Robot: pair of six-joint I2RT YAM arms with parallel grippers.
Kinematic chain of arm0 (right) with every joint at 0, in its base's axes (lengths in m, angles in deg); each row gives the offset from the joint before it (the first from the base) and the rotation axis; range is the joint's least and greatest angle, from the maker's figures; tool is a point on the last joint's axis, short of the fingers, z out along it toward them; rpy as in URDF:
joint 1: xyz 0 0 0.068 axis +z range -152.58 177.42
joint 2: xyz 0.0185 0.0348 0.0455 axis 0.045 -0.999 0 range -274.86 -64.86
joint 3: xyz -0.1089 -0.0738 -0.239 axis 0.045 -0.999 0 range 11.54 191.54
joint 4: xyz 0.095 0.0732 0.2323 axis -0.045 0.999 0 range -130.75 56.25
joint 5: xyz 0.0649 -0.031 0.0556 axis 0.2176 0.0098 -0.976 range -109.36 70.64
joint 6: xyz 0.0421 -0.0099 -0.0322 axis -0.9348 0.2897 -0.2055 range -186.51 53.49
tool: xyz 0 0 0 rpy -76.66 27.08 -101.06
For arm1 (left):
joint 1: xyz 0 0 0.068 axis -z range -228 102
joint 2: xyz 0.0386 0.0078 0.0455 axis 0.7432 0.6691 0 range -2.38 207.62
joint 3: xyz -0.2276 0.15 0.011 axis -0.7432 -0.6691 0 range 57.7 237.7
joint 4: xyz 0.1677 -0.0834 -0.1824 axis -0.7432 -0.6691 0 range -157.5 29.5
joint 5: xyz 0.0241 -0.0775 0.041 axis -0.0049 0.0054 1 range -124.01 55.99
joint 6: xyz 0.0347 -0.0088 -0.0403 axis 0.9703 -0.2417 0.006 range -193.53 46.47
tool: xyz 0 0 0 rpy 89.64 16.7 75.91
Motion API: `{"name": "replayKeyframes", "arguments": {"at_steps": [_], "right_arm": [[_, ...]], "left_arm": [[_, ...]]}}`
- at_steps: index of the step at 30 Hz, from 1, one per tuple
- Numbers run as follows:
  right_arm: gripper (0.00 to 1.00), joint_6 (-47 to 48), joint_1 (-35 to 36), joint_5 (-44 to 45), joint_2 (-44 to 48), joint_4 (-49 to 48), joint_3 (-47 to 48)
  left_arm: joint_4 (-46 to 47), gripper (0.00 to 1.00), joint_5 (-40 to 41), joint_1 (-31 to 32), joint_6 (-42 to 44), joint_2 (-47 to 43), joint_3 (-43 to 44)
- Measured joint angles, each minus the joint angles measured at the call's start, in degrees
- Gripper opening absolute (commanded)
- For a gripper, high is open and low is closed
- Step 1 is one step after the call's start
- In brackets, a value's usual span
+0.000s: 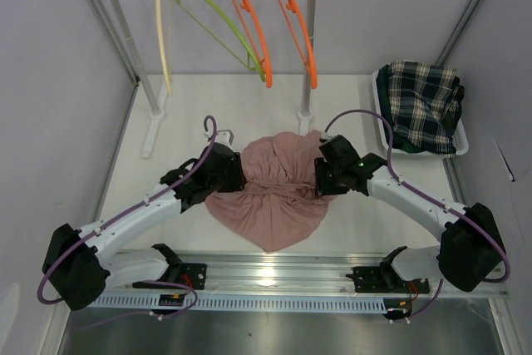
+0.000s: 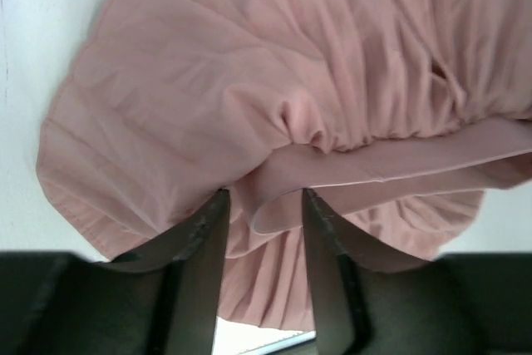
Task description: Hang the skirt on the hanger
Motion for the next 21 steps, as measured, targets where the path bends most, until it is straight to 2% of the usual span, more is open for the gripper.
{"name": "replayKeyframes", "arguments": {"at_steps": [4, 9, 16, 21], "right_arm": [[0.51, -0.39, 0.68, 0.22, -0.02, 0.76, 1.16], [0.66, -0.61, 0.83, 0.76, 0.00, 2.10, 2.73], [0.73, -0.94, 1.27, 0.79, 0.96, 4.92, 5.99], [0.73, -0.79, 1.38, 0.98, 3.87, 8.41, 12.57]], "left_arm": [[-1.60, 0.52, -2.27, 0.00, 1.53, -2.78, 2.62], [-4.04, 0.57, -4.37, 0.00, 3.61, -5.25, 8.20], [-7.19, 0.61, -5.77, 0.00, 5.55, -9.29, 14.16], [-8.37, 0.62, -5.73, 0.00, 5.99, -10.60, 15.67]]}}
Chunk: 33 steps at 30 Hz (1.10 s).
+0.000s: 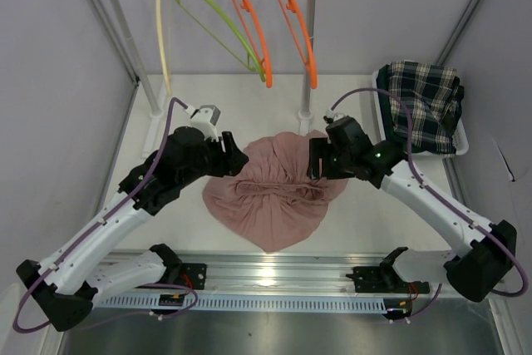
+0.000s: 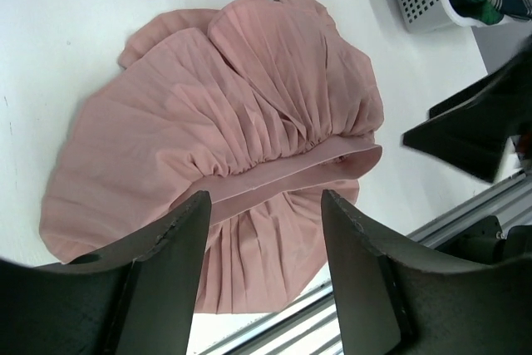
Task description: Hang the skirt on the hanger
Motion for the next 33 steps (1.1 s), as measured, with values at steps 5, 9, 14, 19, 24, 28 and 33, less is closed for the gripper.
{"name": "replayKeyframes", "arguments": {"at_steps": [5, 9, 14, 19, 24, 28, 33], "right_arm": [[0.72, 1.07, -0.35, 1.33, 2.32, 2.62, 9.33], [0.73, 3.06, -2.25, 1.68, 1.73, 4.70, 18.93], [0.73, 7.48, -7.08, 2.05, -7.50, 6.14, 44.04], [0.73, 11.82, -10.86, 1.84, -24.44, 6.36, 76.08], [0.73, 12.94, -13.27, 1.22, -28.13, 5.88, 77.18], [0.73, 12.92, -15.54, 0.74, -24.48, 5.01, 64.98], [0.72, 12.85, -18.97, 0.33, -21.33, 4.57, 57.33]], "left_arm": [[-0.96, 0.63, 0.02, 0.00, 0.04, -0.07, 0.00], [-1.33, 0.64, 0.02, 0.00, 0.07, -0.07, 0.00], [-1.38, 0.64, 0.02, 0.00, 0.07, -0.07, -0.02], [-1.33, 0.65, 0.04, 0.00, 0.04, -0.28, -0.39], [-1.18, 0.65, -0.52, 0.00, 0.04, -0.48, -0.55], [-2.01, 0.66, -1.57, 0.76, 0.59, 1.99, 3.61], [-1.84, 0.69, -0.11, 4.90, 3.48, 12.17, 24.68]]}}
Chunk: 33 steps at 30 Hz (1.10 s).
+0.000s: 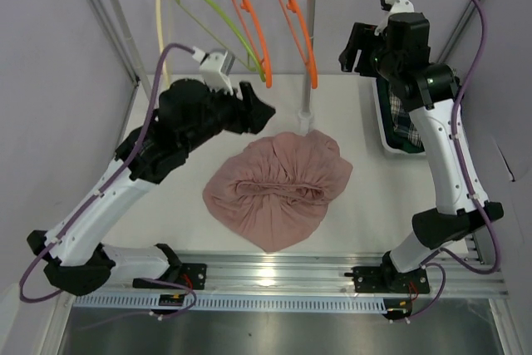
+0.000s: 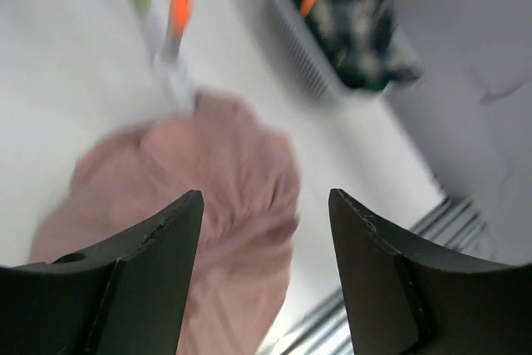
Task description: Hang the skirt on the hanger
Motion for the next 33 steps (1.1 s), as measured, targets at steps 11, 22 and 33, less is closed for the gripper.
{"name": "replayKeyframes", "arguments": {"at_steps": [11, 22, 33], "right_arm": [[0.71, -1.40, -4.26, -1.36, 11.39, -2.82, -13.49], [0.71, -1.92, -4.31, -2.16, 12.87, -3.08, -18.97], [0.70, -2.40, -4.48, -2.82, 14.29, -3.98, -22.10]], "left_arm": [[13.90, 0.79, 14.71, 3.72, 10.32, 26.97, 33.66], [17.88, 0.82, 31.39, 4.55, 21.18, 51.25, 54.93], [18.27, 0.56, 37.40, 3.89, 24.00, 51.91, 54.45]]}}
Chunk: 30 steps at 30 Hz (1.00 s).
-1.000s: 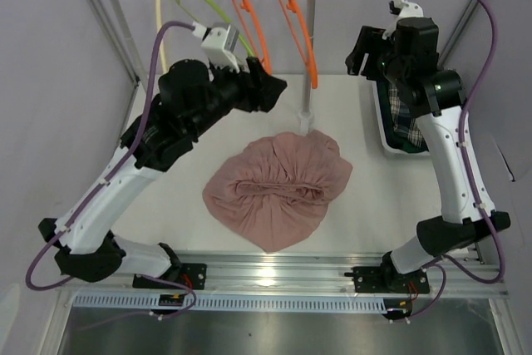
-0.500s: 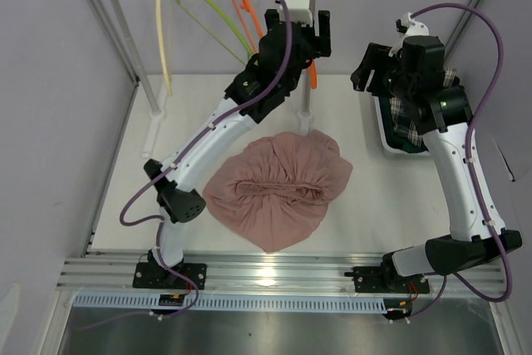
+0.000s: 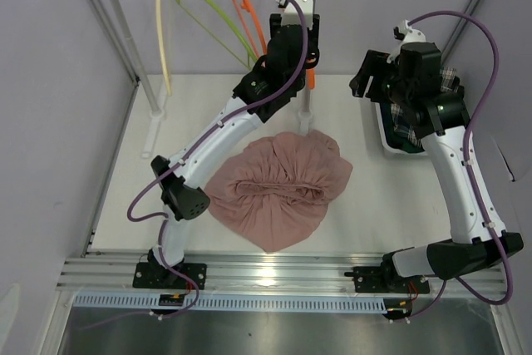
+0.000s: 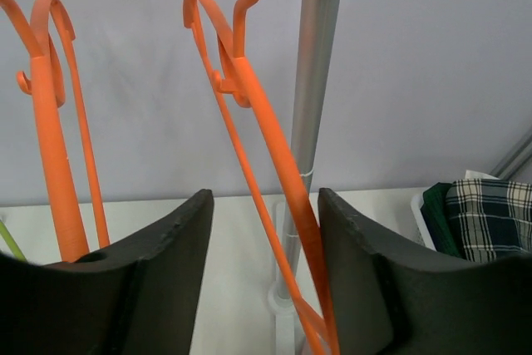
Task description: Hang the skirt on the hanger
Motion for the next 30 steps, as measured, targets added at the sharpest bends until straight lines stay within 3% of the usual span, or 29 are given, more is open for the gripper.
{"name": "replayKeyframes", "arguments": {"at_steps": [14, 19, 20, 30], "right_arm": [[0.70, -0.15, -0.15, -0.17, 0.24, -0.48, -0.92], [0.70, -0.15, -0.20, -0.20, 0.72, -0.57, -1.33], [0.70, -0.15, -0.20, -0.20, 0.76, -0.57, -1.33], [0.69, -0.15, -0.22, -0.20, 0.79, -0.66, -1.36]], "left_arm": [[-5.60, 0.25, -0.59, -2.89, -1.03, -0.85, -2.45], [-6.08, 0.08, -1.97, -3.56, -0.81, -2.43, -2.45], [-6.27, 0.01, -2.40, -3.67, -0.57, -2.75, -2.45], [-6.21, 0.00, -3.78, -4.42, 1.27, -6.45, -2.45]]}}
